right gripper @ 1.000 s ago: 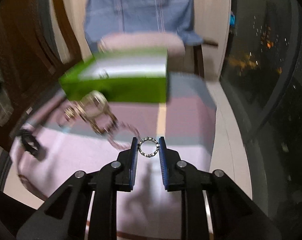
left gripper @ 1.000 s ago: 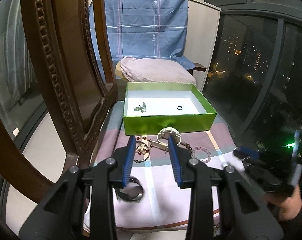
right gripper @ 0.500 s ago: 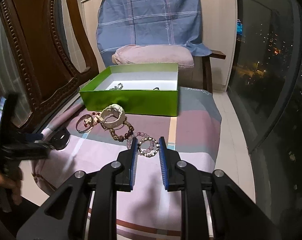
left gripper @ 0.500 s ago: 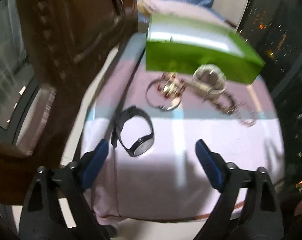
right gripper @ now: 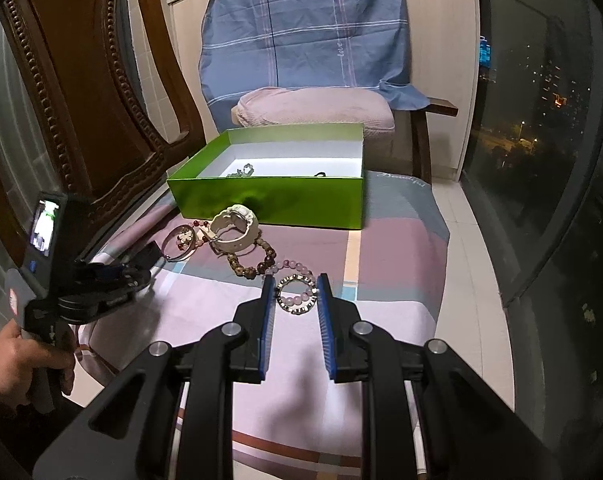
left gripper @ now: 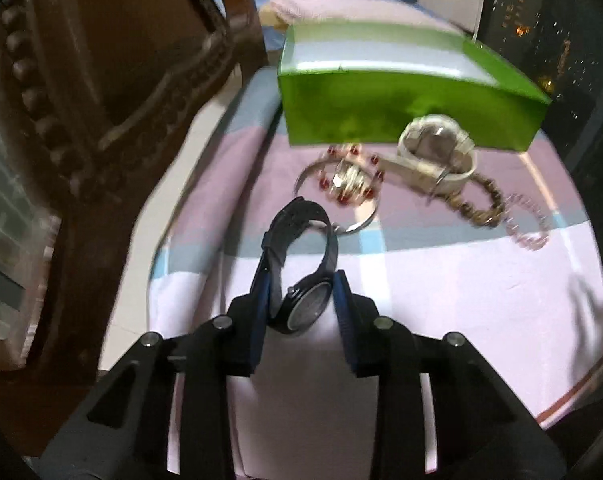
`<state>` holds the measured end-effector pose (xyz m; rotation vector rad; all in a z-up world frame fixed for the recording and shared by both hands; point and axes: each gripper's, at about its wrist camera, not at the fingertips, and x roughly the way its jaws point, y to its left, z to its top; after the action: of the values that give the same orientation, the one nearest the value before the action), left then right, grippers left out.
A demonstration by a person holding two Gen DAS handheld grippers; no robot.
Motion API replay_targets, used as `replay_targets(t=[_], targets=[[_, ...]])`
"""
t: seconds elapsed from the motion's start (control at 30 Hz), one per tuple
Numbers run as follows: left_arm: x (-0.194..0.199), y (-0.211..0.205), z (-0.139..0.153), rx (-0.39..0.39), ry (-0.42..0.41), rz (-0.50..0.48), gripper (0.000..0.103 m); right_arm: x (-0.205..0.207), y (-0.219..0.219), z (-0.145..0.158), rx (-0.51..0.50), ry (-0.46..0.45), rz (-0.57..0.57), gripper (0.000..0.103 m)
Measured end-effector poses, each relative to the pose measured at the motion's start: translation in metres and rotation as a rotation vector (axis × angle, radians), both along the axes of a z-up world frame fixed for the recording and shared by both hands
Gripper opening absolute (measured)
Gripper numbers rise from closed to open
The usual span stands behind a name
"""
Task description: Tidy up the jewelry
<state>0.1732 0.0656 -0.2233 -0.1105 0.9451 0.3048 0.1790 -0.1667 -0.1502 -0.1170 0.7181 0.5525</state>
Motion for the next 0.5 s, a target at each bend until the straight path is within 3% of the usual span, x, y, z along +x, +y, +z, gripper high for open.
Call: replay_targets(t=[0.2, 0.33, 0.5], targets=[[-0.026, -0.016, 0.049, -0.077, -0.131, -0.078, 0.031, -0.002, -0.003, 0.006, 0.016, -0.021, -0.006, 0.021], [-0.048, -0.028, 0.079, -0.078, -0.221, -0.117, 0.031, -0.005, -0.004, 0.007, 0.023, -0.032, -0.006, 0.021], [-0.053, -0.036, 0.087, -0.083, -0.23, -0.138, 0.031, -0.003, -0.004, 0.008, 0.022, -0.037, -0.014, 0.021]])
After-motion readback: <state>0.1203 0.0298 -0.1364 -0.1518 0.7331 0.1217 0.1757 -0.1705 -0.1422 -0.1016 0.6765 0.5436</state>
